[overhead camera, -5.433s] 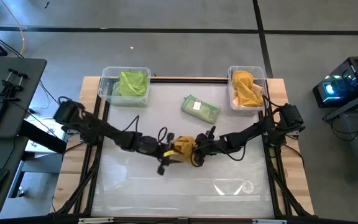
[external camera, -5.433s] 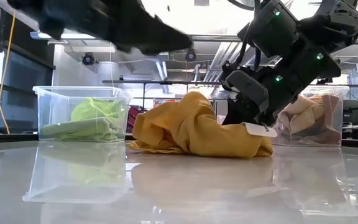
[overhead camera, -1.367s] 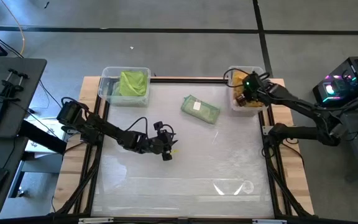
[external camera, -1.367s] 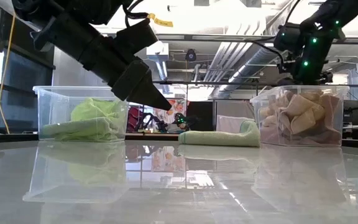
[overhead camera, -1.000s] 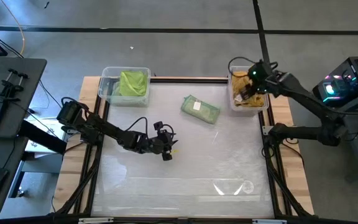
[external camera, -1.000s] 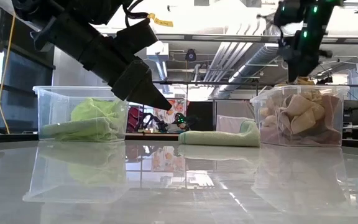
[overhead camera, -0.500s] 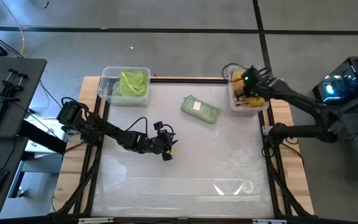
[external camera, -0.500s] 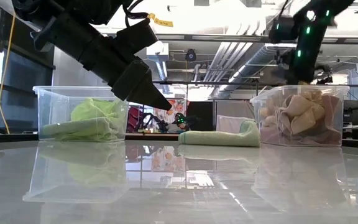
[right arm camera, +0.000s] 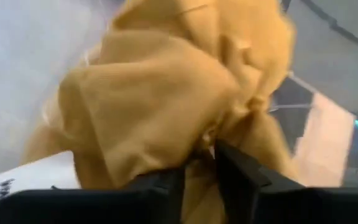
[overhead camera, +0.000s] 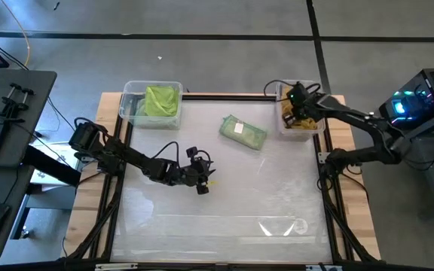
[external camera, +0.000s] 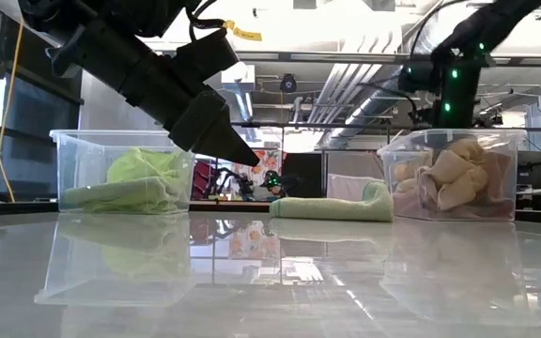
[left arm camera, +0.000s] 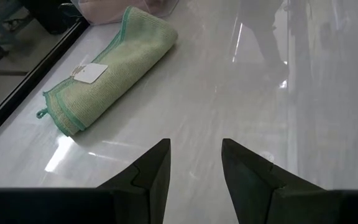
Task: Sort towels by color in basket
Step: Put the yellow kitchen towel into the right transparent bin, then put the green microfiber towel into the left transparent bin
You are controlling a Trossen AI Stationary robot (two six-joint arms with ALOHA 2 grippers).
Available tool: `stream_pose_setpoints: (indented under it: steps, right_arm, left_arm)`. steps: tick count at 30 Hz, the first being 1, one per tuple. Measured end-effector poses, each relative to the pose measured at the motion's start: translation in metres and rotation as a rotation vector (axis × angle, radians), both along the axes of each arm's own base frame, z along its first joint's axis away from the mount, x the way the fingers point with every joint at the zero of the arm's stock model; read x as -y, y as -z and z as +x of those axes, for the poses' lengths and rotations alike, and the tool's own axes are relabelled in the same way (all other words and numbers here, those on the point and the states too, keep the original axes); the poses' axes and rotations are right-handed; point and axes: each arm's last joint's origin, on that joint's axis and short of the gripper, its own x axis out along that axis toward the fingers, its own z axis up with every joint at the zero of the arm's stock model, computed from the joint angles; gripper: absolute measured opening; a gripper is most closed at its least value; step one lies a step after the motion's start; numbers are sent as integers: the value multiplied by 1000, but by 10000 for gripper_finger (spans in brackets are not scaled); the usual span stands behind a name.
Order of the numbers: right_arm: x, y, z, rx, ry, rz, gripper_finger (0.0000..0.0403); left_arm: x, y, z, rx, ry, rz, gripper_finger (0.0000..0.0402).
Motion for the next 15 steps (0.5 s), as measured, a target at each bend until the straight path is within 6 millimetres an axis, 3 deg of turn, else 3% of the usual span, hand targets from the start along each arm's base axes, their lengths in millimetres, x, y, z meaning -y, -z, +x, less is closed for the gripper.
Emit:
stream_pose_setpoints:
  steps: [5,9,12,15]
  right_arm:
    - [-5,-47,-1,41,-4,-33,132]
    - [-22,-83,-3,147,-36,-127,144]
    - [-44,-99,-2,273,-121,-203,144]
    - [-72,-98,4,457,-225,-206,144]
  left_arm:
    - [1,0,0,2,0,-3,131]
    - [1,0,0,4,-3,-9,131]
    - [1,0,0,4,-3,-9,131]
    - [1,0,0,5,-3,-9,131]
